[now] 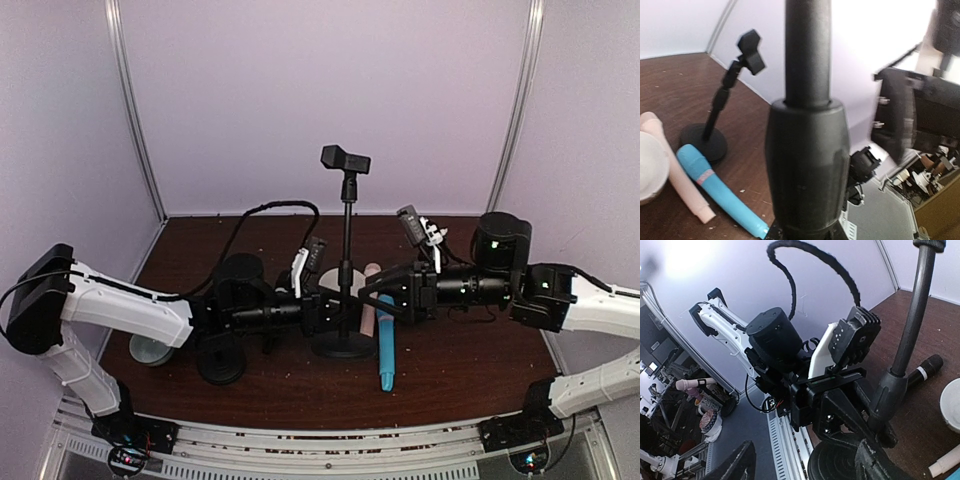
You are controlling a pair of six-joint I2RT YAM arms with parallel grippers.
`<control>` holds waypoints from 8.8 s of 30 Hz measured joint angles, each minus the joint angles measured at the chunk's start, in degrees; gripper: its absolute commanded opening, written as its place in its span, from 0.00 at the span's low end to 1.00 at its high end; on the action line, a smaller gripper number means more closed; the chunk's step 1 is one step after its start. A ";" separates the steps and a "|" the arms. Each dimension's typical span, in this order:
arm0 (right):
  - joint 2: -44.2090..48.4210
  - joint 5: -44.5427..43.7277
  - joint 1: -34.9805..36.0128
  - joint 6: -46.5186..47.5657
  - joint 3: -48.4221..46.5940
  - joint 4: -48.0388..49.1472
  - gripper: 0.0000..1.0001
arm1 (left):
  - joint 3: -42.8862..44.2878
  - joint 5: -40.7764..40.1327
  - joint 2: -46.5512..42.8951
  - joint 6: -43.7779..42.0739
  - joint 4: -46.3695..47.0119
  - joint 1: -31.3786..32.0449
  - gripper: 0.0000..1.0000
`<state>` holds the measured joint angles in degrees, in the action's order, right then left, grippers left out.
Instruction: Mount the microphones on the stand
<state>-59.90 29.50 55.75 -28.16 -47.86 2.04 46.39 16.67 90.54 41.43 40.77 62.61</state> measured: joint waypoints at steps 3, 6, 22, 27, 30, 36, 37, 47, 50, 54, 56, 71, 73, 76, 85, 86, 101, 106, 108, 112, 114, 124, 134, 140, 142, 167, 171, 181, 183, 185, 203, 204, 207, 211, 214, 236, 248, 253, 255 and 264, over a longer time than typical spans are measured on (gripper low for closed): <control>1.22 -1.07 -0.35 2.29 -0.94 -2.19 0.72 | -0.31 -0.35 0.04 0.11 -0.15 -1.16 0.00; -0.26 -2.05 -1.95 4.04 -1.88 -3.23 0.73 | -0.55 -0.09 0.04 0.07 -0.07 -1.27 0.00; -12.44 4.55 -3.89 7.19 -6.10 1.14 0.31 | -1.84 5.73 0.04 -0.04 2.71 -1.11 0.00; -12.22 2.62 -4.11 5.79 -5.55 1.31 0.03 | -1.68 5.55 0.04 -1.55 2.16 -0.98 0.00; -12.09 -2.23 -3.26 4.66 -5.49 0.28 0.00 | 0.22 1.46 0.04 -3.26 -2.78 -0.59 0.00; -12.41 -29.00 5.03 -2.34 -8.59 -6.97 0.24 | 6.62 -14.86 -0.07 -8.70 -17.81 2.91 0.00; -12.41 -32.85 6.40 -4.31 -8.79 -7.61 0.34 | 6.97 -16.33 -0.15 -9.29 -18.99 3.45 0.00; 2.56 -28.17 1.81 0.50 -0.44 -5.55 0.56 | 4.70 -17.27 -3.06 -14.05 -24.15 2.12 0.00; 8.90 -17.86 -3.85 2.99 6.08 -0.02 0.55 | 4.44 -8.39 -3.98 -16.76 -22.75 2.19 0.00; 8.96 -2.14 -7.56 6.08 10.67 7.78 0.56 | 4.44 2.82 -3.93 -18.03 -19.21 2.75 0.00; 6.80 3.23 -7.54 7.08 10.86 9.99 0.56 | 4.46 6.58 -3.76 -18.01 -17.22 2.86 0.00; -2.12 17.66 -5.68 9.92 8.68 17.31 0.29 | 4.50 13.99 -0.85 -17.09 -11.74 2.80 0.00; -2.62 17.73 -5.64 10.05 8.66 17.64 0.22 | 4.50 14.23 -0.85 -17.09 -11.28 2.80 0.00; -3.02 17.86 -5.64 9.79 8.61 17.70 0.11 | 4.50 14.25 -0.85 -17.14 -11.37 2.78 0.00; -3.06 4.15 -1.46 9.99 5.66 10.67 0.00 | 4.50 6.21 -1.42 -17.90 -14.38 2.86 0.00; -3.08 0.48 -0.09 9.99 4.90 9.22 0.00 | 4.50 3.76 -1.77 -17.88 -15.13 3.15 0.00; -6.14 -32.79 12.04 6.91 0.11 3.34 0.00 | 4.52 -23.82 -3.96 -19.89 -20.87 9.11 0.40; -5.25 -34.32 12.02 11.19 2.71 5.55 0.00 | 4.33 -27.50 -4.79 -20.46 -20.61 8.72 0.64; -4.66 -34.71 11.69 13.94 5.03 7.19 0.00 | 2.91 -27.82 -6.45 -20.68 -19.52 8.55 0.65; -4.81 -34.64 10.64 18.67 9.09 10.99 0.00 | -1.03 -28.33 -11.28 -22.32 -18.10 8.55 0.65; -5.53 -34.49 10.32 20.46 10.49 13.40 0.00 | -2.05 -28.79 -13.38 -23.41 -18.05 8.55 0.65; -15.26 -31.54 9.73 25.27 13.35 29.73 0.00 | -2.99 -31.47 -19.39 -27.69 -18.78 8.55 0.64; -27.45 -29.51 7.54 26.40 13.73 45.13 0.00 | -6.75 -33.03 -24.26 -27.80 -23.12 8.55 0.63; -33.03 -29.49 7.19 26.38 14.75 51.41 0.00 | -8.96 -34.97 -28.68 -27.50 -27.69 8.55 0.63; -34.73 -29.46 7.10 26.36 14.78 53.09 0.00 | -9.66 -35.23 -29.90 -27.21 -28.72 8.55 0.63; -17.35 -32.22 8.59 17.49 19.39 43.56 0.54 | -13.05 -38.32 -37.75 -25.90 -33.42 8.55 0.64; -10.16 -39.30 10.58 9.70 16.55 24.11 0.54 | -13.00 -38.93 -39.91 -25.81 -35.47 8.55 0.64; -7.50 -50.42 16.57 -14.84 11.17 -14.43 0.59 | -11.93 -38.29 -46.16 -26.80 -42.51 8.55 0.67; -10.84 -50.31 16.63 -18.01 9.79 -18.88 0.59 | -11.58 -38.34 -46.56 -26.73 -44.11 8.55 0.67; -14.32 -50.29 16.63 -19.69 7.91 -22.01 0.60 | -11.41 -38.38 -46.69 -26.32 -45.51 8.55 0.67; -33.24 -44.87 9.62 -22.82 -3.41 -27.82 0.60 | -14.60 -37.70 -56.30 -21.81 -52.09 8.55 0.67; -33.77 -44.33 9.38 -22.82 -3.69 -27.87 0.58 | -15.04 -37.94 -56.70 -21.57 -52.19 8.55 0.67; -35.01 -43.39 7.98 -22.95 -4.15 -27.98 0.53 | -15.85 -38.66 -57.61 -21.14 -52.59 8.55 0.67; -35.58 -42.93 5.92 -23.67 -4.15 -27.87 0.44 | -16.50 -39.39 -58.45 -20.48 -52.92 8.55 0.67; -35.58 -42.91 5.25 -24.22 -4.15 -27.63 0.37 | -16.50 -39.80 -58.45 -20.41 -52.92 8.55 0.67; -32.46 -45.18 8.02 -29.35 -2.67 -27.30 0.59 | -16.50 -39.54 -54.69 -19.23 -51.43 8.52 0.67; -37.00 -43.80 6.88 -31.04 -3.48 -27.17 0.25 | -16.50 -39.56 -55.84 -18.88 -51.39 8.52 0.66; -34.14 -44.54 8.09 -31.93 -2.38 -28.06 0.21 | -16.50 -39.56 -57.05 -18.49 -51.43 8.52 0.66; -31.21 -46.05 10.14 -32.65 -2.38 -29.59 0.20 | -16.50 -39.56 -57.24 -18.40 -51.47 8.52 0.65; -13.25 -54.66 23.67 -38.40 -2.78 -36.79 0.13 | -12.68 -36.72 -52.76 -18.10 -51.06 8.79 0.61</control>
<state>-73.14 -25.17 79.42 -66.57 -50.63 -34.74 33.71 -20.05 37.78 23.33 -10.28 71.40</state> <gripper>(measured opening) 0.330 0.612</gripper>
